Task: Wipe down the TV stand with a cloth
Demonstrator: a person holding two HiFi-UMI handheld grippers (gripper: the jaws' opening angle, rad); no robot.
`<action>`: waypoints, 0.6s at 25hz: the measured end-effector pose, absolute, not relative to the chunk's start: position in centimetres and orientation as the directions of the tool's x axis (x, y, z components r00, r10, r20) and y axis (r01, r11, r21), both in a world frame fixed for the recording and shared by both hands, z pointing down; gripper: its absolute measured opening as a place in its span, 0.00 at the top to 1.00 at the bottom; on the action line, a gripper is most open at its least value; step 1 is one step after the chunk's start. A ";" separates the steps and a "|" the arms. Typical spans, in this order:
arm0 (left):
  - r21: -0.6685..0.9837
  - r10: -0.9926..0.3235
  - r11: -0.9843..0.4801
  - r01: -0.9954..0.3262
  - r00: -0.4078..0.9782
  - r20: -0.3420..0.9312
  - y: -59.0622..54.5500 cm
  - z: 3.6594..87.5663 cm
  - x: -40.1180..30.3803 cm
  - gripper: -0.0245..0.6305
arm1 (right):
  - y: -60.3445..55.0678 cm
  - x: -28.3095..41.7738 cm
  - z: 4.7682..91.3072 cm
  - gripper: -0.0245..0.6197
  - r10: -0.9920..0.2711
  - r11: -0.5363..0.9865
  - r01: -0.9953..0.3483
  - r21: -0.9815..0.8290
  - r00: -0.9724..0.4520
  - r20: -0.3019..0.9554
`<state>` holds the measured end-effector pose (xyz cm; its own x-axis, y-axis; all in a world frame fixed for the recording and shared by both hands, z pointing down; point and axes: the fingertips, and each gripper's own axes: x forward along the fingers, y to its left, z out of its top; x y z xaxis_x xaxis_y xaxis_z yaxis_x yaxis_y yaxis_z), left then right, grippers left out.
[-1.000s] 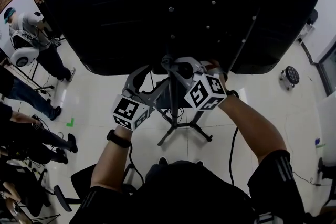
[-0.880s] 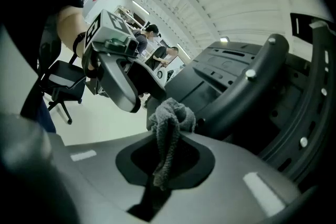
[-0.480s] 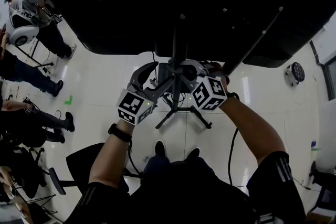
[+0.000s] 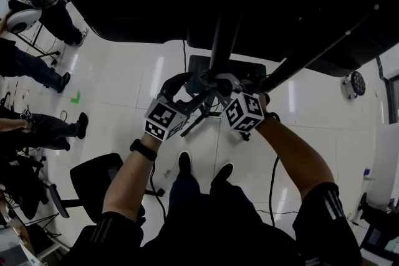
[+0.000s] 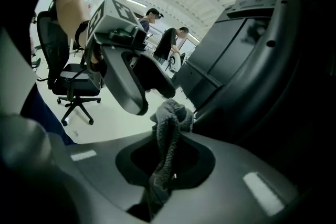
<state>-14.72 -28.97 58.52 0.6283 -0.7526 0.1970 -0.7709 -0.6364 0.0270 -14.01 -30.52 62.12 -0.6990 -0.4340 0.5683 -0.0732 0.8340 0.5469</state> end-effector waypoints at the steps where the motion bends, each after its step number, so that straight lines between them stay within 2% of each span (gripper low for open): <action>1: 0.027 -0.748 -0.639 -0.769 0.629 0.211 -29.0 59.5 -14.8 0.48 | -30.5 -14.1 63.0 0.93 -0.436 0.834 -0.071 0.548 -0.694 0.573; 15: 0.113 -0.685 -0.644 -0.757 0.636 0.356 -29.3 73.5 -14.8 0.46 | -30.7 -13.7 75.9 0.93 -0.460 0.840 -0.081 0.537 -0.631 0.624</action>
<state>-14.77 -29.31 73.45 0.6357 -0.6847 0.3565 -0.7569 -0.6437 0.1133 -13.74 -30.72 75.93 -0.6314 -0.4601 0.6243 -0.0814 0.8398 0.5367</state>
